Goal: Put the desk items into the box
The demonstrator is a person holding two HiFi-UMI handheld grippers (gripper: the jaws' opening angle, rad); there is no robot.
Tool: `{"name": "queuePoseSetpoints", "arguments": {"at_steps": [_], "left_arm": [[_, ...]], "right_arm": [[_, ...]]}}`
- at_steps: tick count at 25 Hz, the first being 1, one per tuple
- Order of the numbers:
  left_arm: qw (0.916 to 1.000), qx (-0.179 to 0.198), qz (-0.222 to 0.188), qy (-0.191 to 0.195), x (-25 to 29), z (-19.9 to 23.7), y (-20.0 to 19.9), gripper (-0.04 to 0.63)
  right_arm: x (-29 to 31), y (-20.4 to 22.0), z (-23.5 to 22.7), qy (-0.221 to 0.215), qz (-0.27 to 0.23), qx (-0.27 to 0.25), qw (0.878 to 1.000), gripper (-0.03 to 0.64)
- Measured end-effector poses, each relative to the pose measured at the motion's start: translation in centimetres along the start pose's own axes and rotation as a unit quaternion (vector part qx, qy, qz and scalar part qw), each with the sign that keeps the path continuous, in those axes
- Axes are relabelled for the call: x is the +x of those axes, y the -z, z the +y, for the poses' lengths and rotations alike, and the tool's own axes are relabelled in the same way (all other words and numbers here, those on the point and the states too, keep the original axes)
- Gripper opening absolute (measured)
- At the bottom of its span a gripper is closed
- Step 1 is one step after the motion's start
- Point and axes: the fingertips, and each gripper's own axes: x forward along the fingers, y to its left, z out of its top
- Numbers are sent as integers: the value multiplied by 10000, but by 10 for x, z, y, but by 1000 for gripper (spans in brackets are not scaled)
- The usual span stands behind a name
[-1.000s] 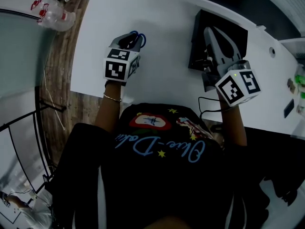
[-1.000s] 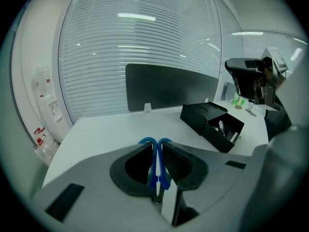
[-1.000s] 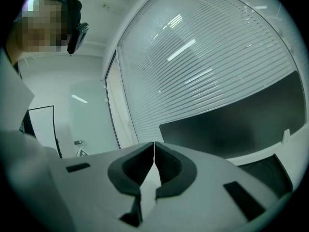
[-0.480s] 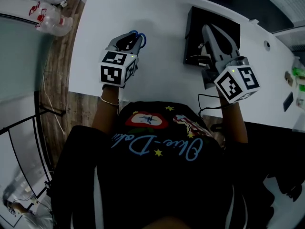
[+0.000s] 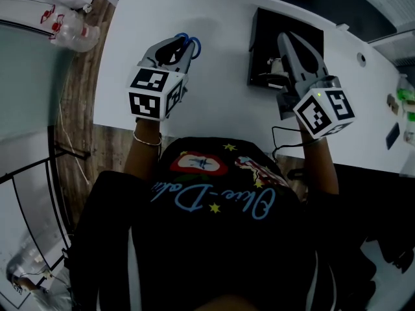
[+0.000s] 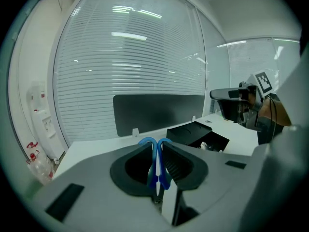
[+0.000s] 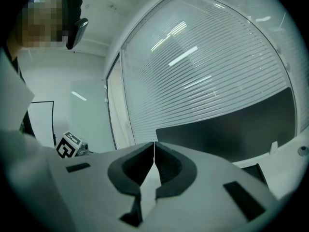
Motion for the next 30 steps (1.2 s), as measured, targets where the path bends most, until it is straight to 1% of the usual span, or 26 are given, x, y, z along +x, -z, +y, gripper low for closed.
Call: {"name": "queuePoseSetpoints", "arguments": {"at_steps": [5,11,14,21,30], "left_arm": [[9995,161,-265,56,-12,-6,-24,75],[9984,221,-491,197,-21,-17,-42,75],[9978,222,-560,282,-23,-23,-48,75],[9971,252,-637,319,-23,-34,-56,75],[9960,259,-761,384,-25,-41,-66,75]], "right_arm": [[-2,-4,-1,-7,-41,12,10000,11],[-10,-3,-5,89,36,-85,9999,11],[-17,-3,-8,104,60,-120,9999,11],[-30,-2,-19,37,146,-186,9997,11],[-40,-12,-25,66,88,-187,9998,11]]}}
